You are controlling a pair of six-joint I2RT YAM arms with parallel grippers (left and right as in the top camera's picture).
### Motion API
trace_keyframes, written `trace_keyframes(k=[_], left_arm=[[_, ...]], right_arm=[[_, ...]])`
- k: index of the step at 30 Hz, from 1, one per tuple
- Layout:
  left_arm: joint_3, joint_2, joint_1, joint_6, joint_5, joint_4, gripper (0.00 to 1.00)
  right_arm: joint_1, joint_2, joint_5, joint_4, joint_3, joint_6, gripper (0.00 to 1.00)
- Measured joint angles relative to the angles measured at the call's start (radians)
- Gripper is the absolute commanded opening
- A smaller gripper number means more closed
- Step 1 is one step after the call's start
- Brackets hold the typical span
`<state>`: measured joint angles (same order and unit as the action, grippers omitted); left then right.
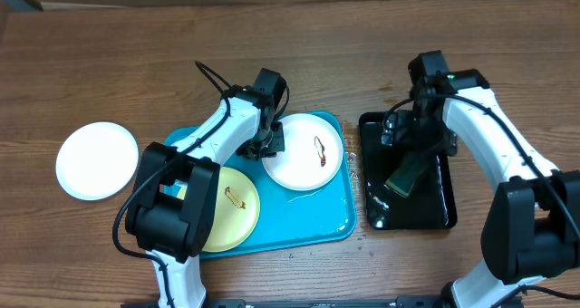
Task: Clean dirty plates on tray and stack at the side
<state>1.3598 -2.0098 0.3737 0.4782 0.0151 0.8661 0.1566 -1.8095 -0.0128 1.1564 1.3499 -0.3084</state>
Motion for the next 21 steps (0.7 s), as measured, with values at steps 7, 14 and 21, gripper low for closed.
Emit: trace_keyframes(k=[7, 14, 21], left_arm=[[-0.001, 0.000, 0.000, -0.015, 0.000, -0.011, 0.22], [-0.001, 0.000, 0.000, -0.018, 0.000, -0.011, 0.22], [-0.001, 0.000, 0.000, -0.018, 0.000, -0.010, 0.22]], right_arm=[[0.000, 0.001, -0.017, -0.037, -0.095, -0.145, 1.00], [0.000, 0.002, 0.032, -0.227, -0.264, -0.178, 0.60], [-0.001, 0.026, 0.061, -0.264, -0.325, -0.192, 0.26]])
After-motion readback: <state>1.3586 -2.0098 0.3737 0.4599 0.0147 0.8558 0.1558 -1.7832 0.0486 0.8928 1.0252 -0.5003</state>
